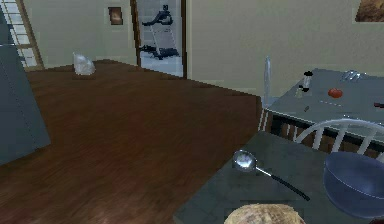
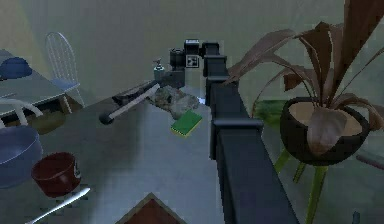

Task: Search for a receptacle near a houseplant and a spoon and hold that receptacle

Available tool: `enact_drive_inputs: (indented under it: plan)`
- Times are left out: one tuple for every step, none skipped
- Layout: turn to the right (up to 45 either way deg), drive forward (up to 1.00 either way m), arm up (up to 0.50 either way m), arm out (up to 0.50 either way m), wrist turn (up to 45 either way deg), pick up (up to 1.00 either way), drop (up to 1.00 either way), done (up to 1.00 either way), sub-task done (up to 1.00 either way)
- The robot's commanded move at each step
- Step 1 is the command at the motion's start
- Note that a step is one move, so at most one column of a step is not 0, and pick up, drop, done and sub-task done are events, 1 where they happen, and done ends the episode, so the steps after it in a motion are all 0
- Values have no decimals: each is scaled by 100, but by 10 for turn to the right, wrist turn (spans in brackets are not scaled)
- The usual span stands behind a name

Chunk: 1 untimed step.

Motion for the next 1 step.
enact_drive_inputs:
  plan:
    - [0,0,0,0,450,0,0,0,0]
